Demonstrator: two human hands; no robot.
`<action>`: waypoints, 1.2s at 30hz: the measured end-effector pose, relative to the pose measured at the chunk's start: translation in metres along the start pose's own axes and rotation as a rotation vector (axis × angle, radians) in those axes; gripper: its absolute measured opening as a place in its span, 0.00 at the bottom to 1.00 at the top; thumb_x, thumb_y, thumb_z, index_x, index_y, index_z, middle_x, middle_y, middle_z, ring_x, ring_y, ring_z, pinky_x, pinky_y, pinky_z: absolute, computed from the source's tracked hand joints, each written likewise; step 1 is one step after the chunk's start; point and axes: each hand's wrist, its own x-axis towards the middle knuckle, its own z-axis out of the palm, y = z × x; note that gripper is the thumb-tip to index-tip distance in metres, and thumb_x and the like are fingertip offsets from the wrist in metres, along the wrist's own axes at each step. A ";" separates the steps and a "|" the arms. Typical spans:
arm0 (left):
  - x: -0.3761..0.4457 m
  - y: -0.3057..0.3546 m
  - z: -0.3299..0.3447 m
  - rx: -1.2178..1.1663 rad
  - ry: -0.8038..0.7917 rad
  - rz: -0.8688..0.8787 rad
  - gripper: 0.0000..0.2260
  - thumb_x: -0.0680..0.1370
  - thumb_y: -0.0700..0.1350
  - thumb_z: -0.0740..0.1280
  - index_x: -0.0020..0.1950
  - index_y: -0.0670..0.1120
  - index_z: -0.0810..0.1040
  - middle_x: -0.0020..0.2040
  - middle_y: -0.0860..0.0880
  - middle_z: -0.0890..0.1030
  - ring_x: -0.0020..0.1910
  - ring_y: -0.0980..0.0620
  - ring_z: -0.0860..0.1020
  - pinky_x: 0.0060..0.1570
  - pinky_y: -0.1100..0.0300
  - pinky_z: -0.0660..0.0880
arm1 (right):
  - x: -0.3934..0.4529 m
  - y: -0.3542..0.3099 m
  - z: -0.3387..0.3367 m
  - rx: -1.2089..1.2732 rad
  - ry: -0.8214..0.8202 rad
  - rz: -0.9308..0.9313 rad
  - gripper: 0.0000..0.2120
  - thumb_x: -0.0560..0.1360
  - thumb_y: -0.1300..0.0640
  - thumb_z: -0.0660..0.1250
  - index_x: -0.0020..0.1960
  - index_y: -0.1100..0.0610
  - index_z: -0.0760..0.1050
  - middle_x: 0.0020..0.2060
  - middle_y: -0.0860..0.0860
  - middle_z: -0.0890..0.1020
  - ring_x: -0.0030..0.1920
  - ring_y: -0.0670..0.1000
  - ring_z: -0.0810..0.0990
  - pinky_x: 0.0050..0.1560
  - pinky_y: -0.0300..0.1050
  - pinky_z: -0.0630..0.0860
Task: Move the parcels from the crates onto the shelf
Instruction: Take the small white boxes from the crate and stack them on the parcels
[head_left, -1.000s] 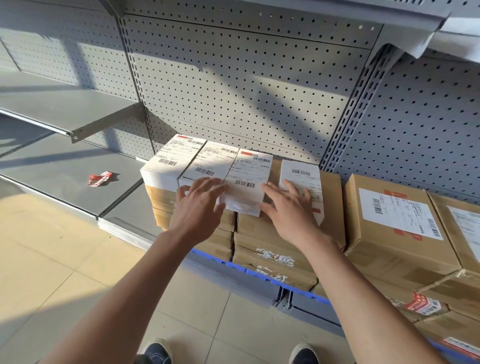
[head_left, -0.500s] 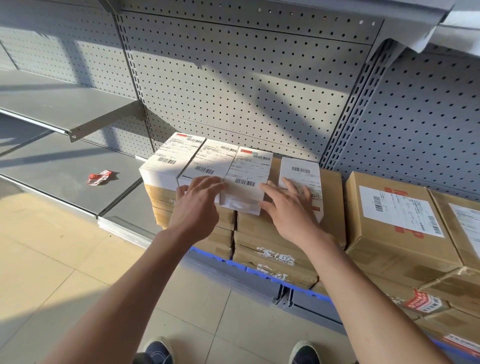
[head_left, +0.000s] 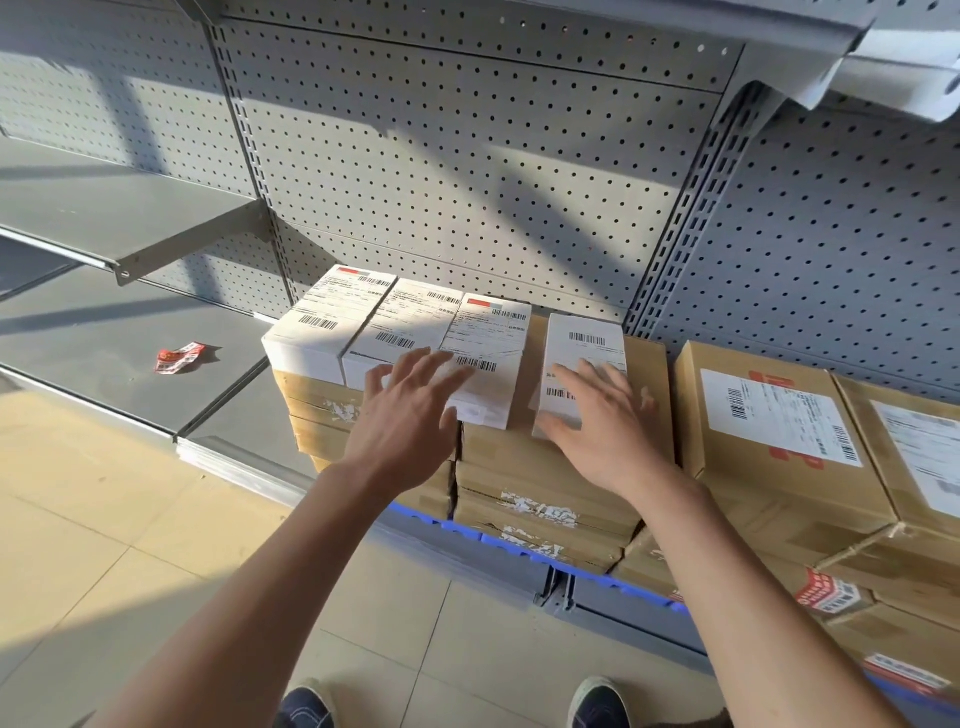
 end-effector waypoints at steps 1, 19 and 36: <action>0.000 0.003 0.001 0.007 -0.006 0.023 0.24 0.81 0.48 0.64 0.76 0.57 0.67 0.77 0.51 0.67 0.78 0.49 0.59 0.73 0.41 0.59 | -0.001 0.005 -0.001 -0.006 -0.013 0.014 0.30 0.82 0.43 0.63 0.81 0.42 0.57 0.82 0.49 0.54 0.81 0.51 0.45 0.78 0.69 0.43; 0.000 0.020 0.012 0.047 -0.077 0.082 0.22 0.82 0.51 0.62 0.76 0.62 0.68 0.78 0.52 0.65 0.78 0.51 0.58 0.74 0.40 0.56 | 0.000 -0.006 0.012 -0.031 0.063 -0.051 0.26 0.84 0.58 0.60 0.80 0.46 0.61 0.81 0.52 0.57 0.80 0.56 0.49 0.78 0.60 0.55; -0.001 0.026 0.011 0.033 -0.064 0.069 0.19 0.83 0.54 0.61 0.74 0.57 0.70 0.77 0.52 0.67 0.78 0.49 0.60 0.73 0.41 0.57 | -0.002 -0.006 0.017 -0.018 0.079 -0.063 0.28 0.83 0.52 0.63 0.80 0.48 0.59 0.81 0.53 0.56 0.81 0.58 0.50 0.78 0.63 0.55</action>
